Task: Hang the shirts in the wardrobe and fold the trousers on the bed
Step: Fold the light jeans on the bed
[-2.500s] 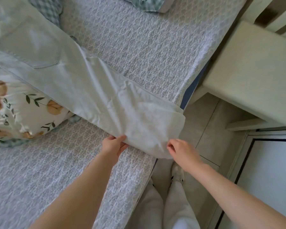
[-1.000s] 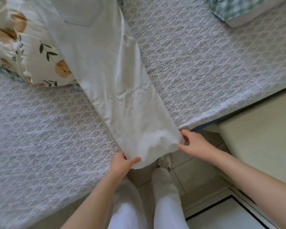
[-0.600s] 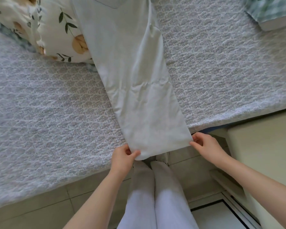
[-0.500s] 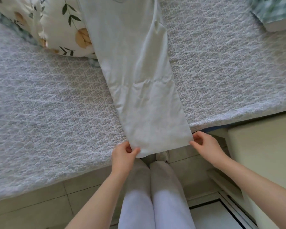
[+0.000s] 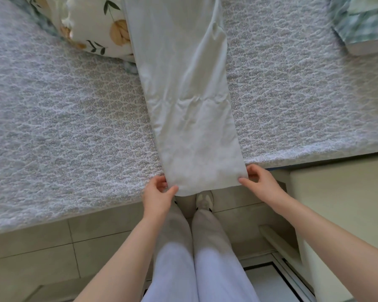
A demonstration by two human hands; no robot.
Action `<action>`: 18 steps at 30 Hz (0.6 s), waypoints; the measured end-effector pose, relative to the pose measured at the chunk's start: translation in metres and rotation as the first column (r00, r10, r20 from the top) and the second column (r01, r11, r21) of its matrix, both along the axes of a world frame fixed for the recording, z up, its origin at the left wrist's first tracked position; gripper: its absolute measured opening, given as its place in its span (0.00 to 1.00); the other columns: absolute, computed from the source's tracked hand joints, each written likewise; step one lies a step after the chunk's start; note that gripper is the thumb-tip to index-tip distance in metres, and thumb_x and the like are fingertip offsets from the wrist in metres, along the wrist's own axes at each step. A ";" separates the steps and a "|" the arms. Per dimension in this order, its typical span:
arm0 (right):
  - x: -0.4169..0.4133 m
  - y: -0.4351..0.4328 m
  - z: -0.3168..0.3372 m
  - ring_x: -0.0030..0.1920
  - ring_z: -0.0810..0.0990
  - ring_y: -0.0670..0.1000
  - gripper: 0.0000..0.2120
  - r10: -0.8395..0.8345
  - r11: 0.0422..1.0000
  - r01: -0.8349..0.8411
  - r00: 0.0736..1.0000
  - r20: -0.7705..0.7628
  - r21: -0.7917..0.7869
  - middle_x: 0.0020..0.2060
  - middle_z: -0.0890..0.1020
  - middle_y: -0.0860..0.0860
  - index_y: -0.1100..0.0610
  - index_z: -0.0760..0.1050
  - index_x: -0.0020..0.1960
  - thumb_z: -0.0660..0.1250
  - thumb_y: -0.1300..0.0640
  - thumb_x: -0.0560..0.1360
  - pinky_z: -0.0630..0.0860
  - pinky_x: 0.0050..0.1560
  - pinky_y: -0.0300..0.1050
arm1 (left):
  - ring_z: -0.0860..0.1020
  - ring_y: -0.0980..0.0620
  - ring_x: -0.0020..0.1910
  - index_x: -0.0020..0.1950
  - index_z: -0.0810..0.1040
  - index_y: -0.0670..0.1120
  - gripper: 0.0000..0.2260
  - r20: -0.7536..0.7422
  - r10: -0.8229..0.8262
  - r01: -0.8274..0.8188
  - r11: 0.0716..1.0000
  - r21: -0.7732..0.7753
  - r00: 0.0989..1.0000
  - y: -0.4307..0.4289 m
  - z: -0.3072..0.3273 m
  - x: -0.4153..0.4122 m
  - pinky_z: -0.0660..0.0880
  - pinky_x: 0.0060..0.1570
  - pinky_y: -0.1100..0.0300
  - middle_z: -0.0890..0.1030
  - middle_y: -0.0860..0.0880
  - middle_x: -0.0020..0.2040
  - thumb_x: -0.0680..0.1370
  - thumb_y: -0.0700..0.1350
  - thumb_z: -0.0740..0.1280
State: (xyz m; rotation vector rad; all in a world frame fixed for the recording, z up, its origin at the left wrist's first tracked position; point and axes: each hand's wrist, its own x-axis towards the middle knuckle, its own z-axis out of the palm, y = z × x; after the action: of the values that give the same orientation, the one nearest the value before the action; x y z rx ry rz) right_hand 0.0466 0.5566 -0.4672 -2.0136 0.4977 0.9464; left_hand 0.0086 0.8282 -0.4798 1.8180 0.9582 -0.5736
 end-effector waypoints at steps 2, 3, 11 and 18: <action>0.004 0.001 0.007 0.54 0.79 0.48 0.08 0.044 0.997 -0.042 0.999 -0.025 0.058 0.52 0.80 0.48 0.55 0.74 0.56 0.67 0.56 0.78 0.73 0.52 0.42 | 0.78 0.50 0.47 0.53 0.77 0.45 0.12 -0.044 -0.074 0.073 0.997 -0.023 0.996 0.000 0.001 0.003 0.75 0.52 0.56 0.80 0.49 0.45 0.72 0.37 0.73; 0.004 0.001 0.009 0.55 0.79 0.48 0.10 0.065 0.995 -0.061 0.996 -0.052 0.076 0.54 0.80 0.48 0.54 0.72 0.58 0.66 0.54 0.78 0.74 0.54 0.43 | 0.78 0.50 0.48 0.52 0.77 0.45 0.10 -0.052 -0.124 0.123 0.992 -0.020 0.991 0.001 0.001 0.004 0.75 0.53 0.54 0.80 0.49 0.46 0.73 0.37 0.72; 0.003 -0.011 0.018 0.50 0.80 0.38 0.16 0.161 0.981 -0.125 0.951 -0.263 0.148 0.54 0.82 0.43 0.49 0.75 0.59 0.70 0.61 0.73 0.73 0.42 0.31 | 0.80 0.59 0.47 0.61 0.74 0.43 0.13 -0.121 -0.122 0.078 0.946 -0.316 0.985 -0.001 0.014 -0.003 0.73 0.38 0.74 0.82 0.47 0.53 0.78 0.37 0.68; -0.009 -0.017 0.022 0.55 0.80 0.41 0.25 0.265 0.954 -0.213 0.929 -0.257 0.211 0.55 0.81 0.41 0.46 0.72 0.60 0.70 0.68 0.70 0.77 0.54 0.37 | 0.81 0.58 0.53 0.55 0.78 0.52 0.18 -0.179 -0.429 0.333 0.854 -0.399 0.885 0.008 0.009 -0.025 0.76 0.48 0.69 0.83 0.57 0.51 0.70 0.34 0.73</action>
State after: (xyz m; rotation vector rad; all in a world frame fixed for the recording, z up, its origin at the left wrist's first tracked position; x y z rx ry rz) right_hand 0.0380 0.5395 -0.4450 -1.8099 0.3063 1.3929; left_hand -0.0166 0.8360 -0.4708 1.6262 0.5981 -1.1882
